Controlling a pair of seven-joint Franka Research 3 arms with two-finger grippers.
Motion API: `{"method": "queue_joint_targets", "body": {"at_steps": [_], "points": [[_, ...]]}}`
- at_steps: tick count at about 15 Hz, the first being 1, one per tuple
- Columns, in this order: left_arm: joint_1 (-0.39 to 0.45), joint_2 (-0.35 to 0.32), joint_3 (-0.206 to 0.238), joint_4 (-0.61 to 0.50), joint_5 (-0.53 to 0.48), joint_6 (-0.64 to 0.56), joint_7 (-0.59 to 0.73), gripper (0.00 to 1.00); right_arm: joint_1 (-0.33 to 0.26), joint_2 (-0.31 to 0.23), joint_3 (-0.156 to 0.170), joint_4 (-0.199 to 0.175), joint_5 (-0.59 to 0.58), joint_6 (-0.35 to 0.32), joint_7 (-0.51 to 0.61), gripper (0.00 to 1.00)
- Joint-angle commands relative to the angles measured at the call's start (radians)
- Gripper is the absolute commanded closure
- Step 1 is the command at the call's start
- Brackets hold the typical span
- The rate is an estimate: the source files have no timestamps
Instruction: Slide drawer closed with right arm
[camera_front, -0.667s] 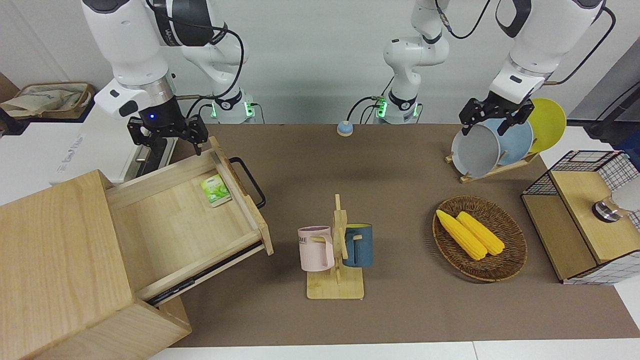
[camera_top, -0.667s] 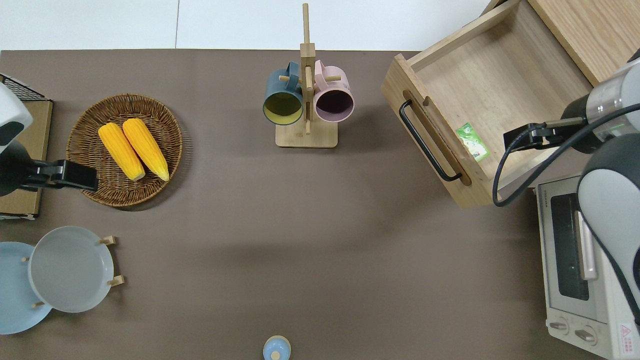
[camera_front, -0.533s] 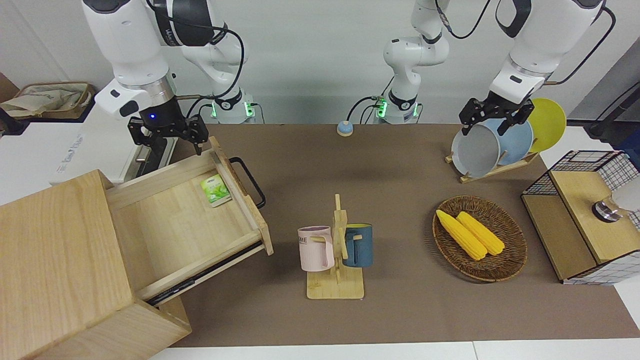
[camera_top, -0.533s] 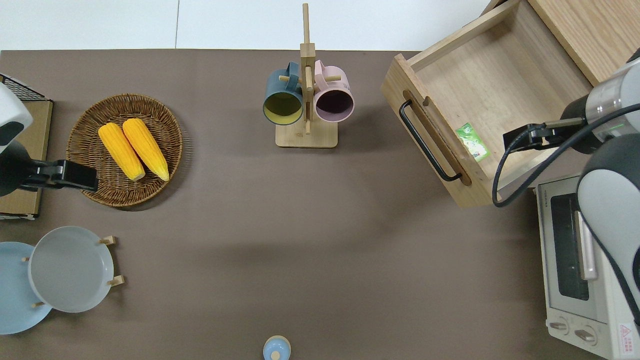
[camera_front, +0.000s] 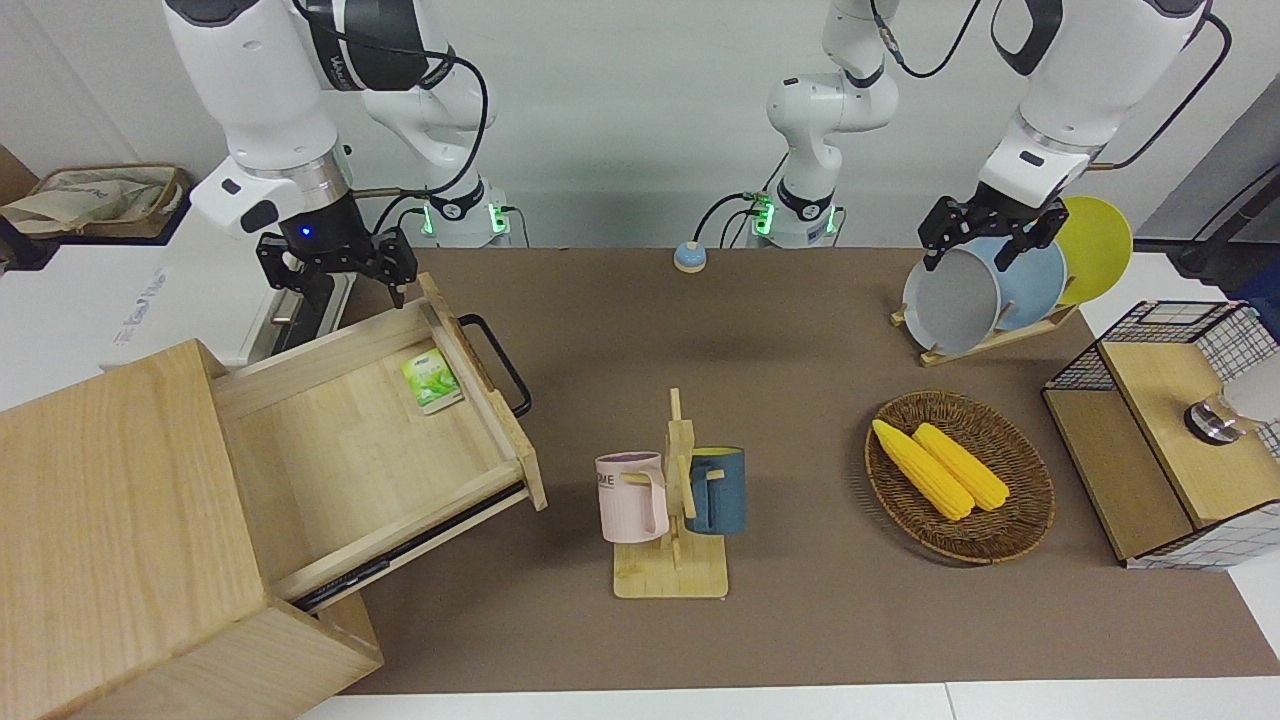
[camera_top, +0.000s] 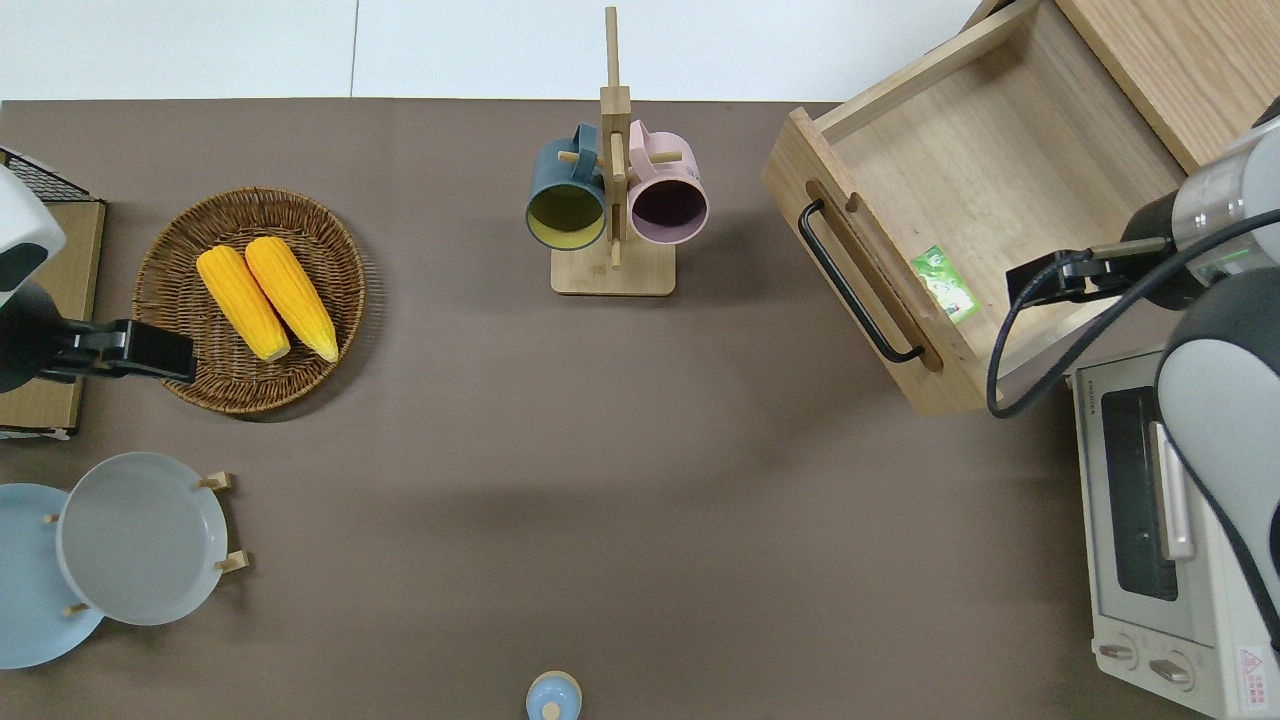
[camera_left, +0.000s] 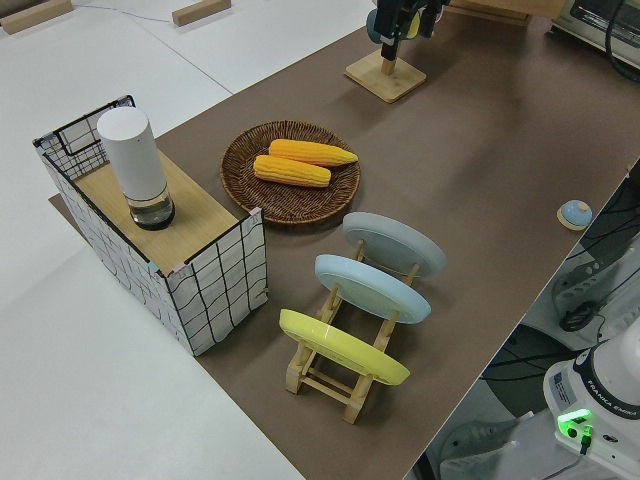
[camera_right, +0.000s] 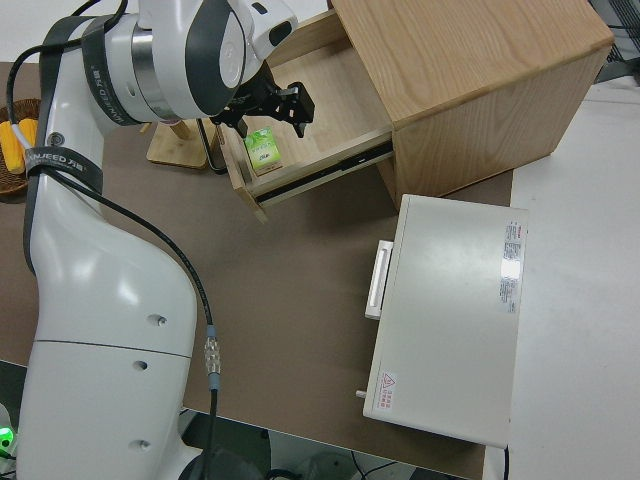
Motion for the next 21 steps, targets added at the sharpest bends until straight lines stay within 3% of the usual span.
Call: {"method": "queue_joint_targets", "body": {"at_steps": [1,3,4,7,9,16,21], "points": [[0.004,0.011,-0.006,0.026,0.017,-0.02,0.01,0.01,-0.008,-0.012,0.002,-0.005,0.032,-0.013,-0.026,0.015],[0.004,0.011,-0.006,0.026,0.017,-0.02,0.01,0.01,-0.01,-0.014,0.002,-0.005,0.033,-0.018,-0.026,0.03],[0.004,0.011,-0.006,0.024,0.017,-0.02,0.01,0.01,-0.014,-0.014,0.002,-0.005,0.03,-0.03,-0.029,0.117],[0.004,0.011,-0.006,0.026,0.017,-0.02,0.01,0.01,-0.017,-0.014,0.002,-0.005,0.027,-0.05,-0.061,0.726],[0.004,0.011,-0.006,0.024,0.017,-0.02,0.01,0.01,-0.022,-0.014,0.002,-0.005,0.032,-0.05,-0.066,0.999],[0.004,0.011,-0.006,0.026,0.017,-0.02,0.01,0.01,-0.022,-0.021,-0.007,0.016,0.044,-0.07,-0.092,1.0],[0.004,0.011,-0.006,0.026,0.017,-0.02,0.01,0.01,-0.004,-0.034,-0.002,0.078,0.01,-0.058,-0.081,1.0]]}}
